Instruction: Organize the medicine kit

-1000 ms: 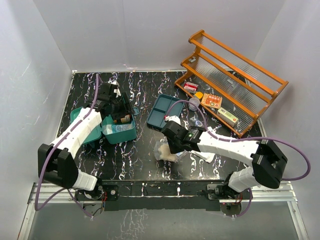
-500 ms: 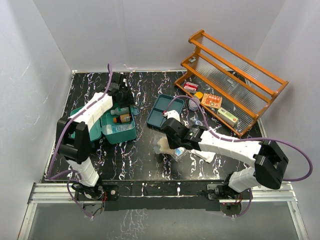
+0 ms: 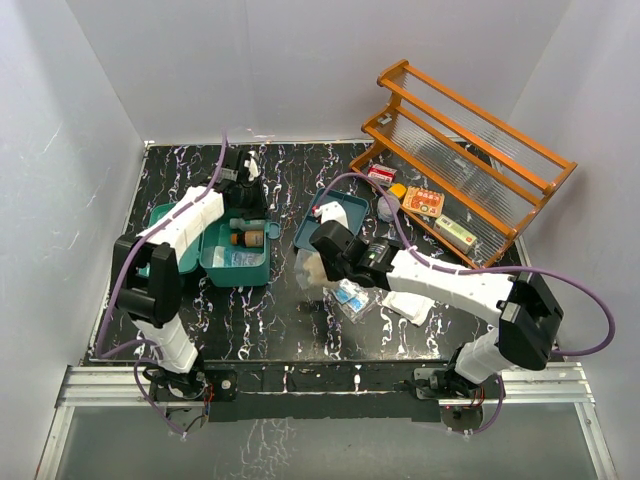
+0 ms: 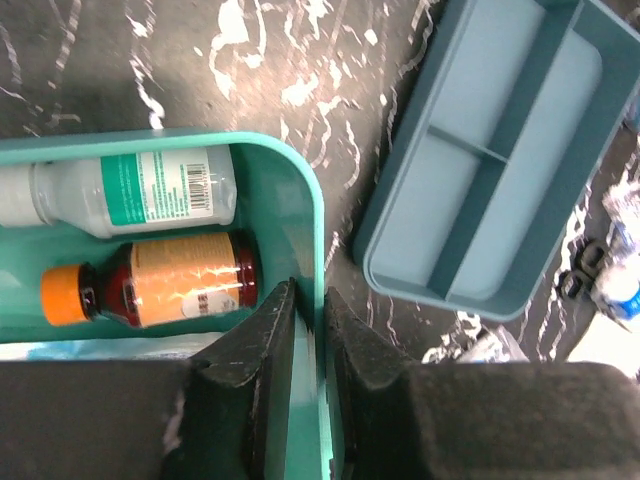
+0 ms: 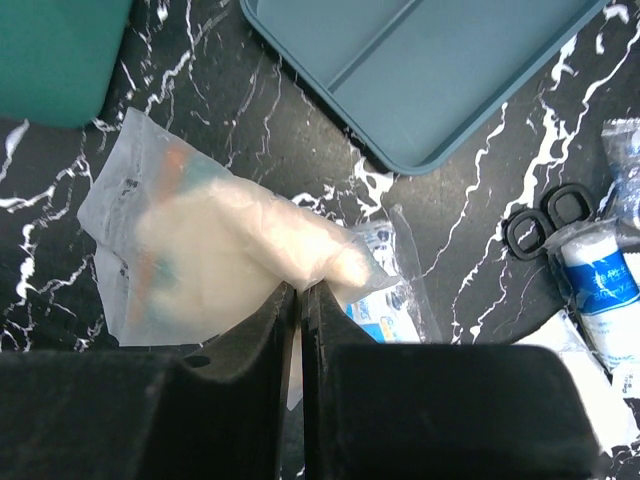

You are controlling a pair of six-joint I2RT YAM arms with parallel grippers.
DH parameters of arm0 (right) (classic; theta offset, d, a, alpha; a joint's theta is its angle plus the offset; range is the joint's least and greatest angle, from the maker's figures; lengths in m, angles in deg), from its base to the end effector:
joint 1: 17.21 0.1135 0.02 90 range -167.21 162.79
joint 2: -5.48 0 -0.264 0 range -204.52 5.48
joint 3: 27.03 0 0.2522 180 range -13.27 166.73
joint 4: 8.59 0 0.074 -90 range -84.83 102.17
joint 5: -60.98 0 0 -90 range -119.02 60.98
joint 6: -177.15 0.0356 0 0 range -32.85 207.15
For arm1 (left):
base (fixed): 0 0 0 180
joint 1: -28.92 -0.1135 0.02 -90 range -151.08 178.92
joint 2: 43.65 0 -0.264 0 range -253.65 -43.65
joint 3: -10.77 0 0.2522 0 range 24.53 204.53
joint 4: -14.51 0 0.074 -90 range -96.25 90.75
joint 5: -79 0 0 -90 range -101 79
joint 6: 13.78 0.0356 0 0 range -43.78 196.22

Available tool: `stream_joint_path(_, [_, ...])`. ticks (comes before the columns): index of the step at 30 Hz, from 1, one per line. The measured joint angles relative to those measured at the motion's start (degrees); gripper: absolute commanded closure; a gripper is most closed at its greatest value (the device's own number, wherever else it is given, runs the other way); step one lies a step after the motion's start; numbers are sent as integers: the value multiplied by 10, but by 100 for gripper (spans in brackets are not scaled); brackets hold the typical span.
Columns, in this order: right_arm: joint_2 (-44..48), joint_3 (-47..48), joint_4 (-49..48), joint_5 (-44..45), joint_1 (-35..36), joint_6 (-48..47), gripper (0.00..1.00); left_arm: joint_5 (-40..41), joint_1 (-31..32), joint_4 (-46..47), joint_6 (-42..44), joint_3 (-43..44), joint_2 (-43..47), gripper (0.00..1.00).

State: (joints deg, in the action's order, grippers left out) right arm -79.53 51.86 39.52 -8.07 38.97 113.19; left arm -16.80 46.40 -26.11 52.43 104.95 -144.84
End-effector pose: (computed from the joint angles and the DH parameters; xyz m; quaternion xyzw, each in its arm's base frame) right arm 0.1834 0.2509 0.2626 -0.1894 0.9181 0.0682 0.3413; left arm 0.3760 -0.1222 0.2609 -0.0330 0.9308 -0.1713 0.3211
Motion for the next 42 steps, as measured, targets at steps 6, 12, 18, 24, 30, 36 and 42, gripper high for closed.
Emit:
stream_joint_path(6, [0, 23, -16, 16, 0, -1, 94, -62, 4, 9, -9, -74, 58, 73])
stream_joint_path(12, [0, 63, -23, 16, 0, 5, 94, -91, 5, 0, -36, -113, 95, 57])
stream_joint_path(18, [-22, 134, -31, 4, 0, 27, 94, -18, 7, -51, -63, -83, 119, 52])
stream_joint_path(24, [-110, 264, -21, -21, -1, 73, 94, 170, 6, -135, -100, 3, 168, 48])
stream_joint_path(30, [-233, 408, 10, -55, 3, 150, 95, 322, 4, -182, -108, 55, 286, 47])
stream_joint_path(36, [-346, 521, 64, -45, 43, 206, 95, 409, 4, -216, -115, 59, 416, 46])
stream_joint_path(42, [-417, 567, 99, -34, 81, 237, 93, 454, 4, -243, -111, 57, 474, 46])
